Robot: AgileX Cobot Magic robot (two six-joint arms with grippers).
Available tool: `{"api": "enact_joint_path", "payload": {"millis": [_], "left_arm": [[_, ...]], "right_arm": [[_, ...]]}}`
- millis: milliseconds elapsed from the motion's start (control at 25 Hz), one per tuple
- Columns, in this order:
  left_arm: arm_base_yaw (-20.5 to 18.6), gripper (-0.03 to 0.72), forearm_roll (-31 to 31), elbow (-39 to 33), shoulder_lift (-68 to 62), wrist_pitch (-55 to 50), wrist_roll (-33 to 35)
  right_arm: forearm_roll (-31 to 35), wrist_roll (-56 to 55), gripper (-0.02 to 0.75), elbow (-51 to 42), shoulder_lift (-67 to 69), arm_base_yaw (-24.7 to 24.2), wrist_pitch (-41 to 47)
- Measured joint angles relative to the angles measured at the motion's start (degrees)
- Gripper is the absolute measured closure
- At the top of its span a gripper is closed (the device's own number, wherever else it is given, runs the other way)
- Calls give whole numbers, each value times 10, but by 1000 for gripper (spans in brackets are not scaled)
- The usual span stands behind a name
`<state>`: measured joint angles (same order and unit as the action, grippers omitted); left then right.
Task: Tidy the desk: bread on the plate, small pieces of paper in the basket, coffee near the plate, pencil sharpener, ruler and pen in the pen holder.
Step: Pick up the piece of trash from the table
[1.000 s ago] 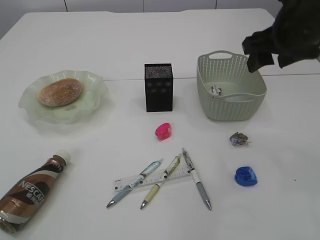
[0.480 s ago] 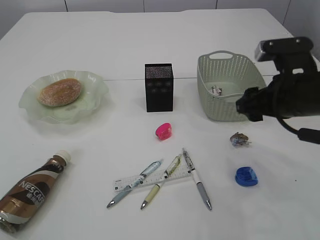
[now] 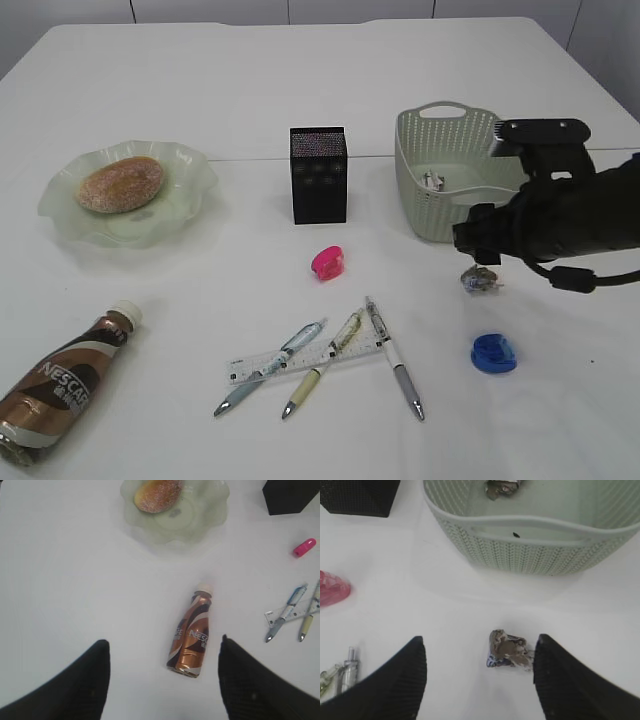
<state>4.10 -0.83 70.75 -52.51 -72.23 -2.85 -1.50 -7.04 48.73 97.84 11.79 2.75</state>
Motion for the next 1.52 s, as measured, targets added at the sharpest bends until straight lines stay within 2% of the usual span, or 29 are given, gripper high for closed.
{"api": "enact_joint_path", "payload": {"millis": [240, 600, 1520], "left_arm": [[0, 192, -19, 0, 0, 0, 0], [0, 192, -19, 0, 0, 0, -1], [0, 192, -21, 0, 0, 0, -1]], "right_arm": [[9, 0, 246, 18, 41, 0, 4], [18, 0, 246, 62, 73, 0, 57], [-4, 0, 246, 79, 113, 0, 64]]}}
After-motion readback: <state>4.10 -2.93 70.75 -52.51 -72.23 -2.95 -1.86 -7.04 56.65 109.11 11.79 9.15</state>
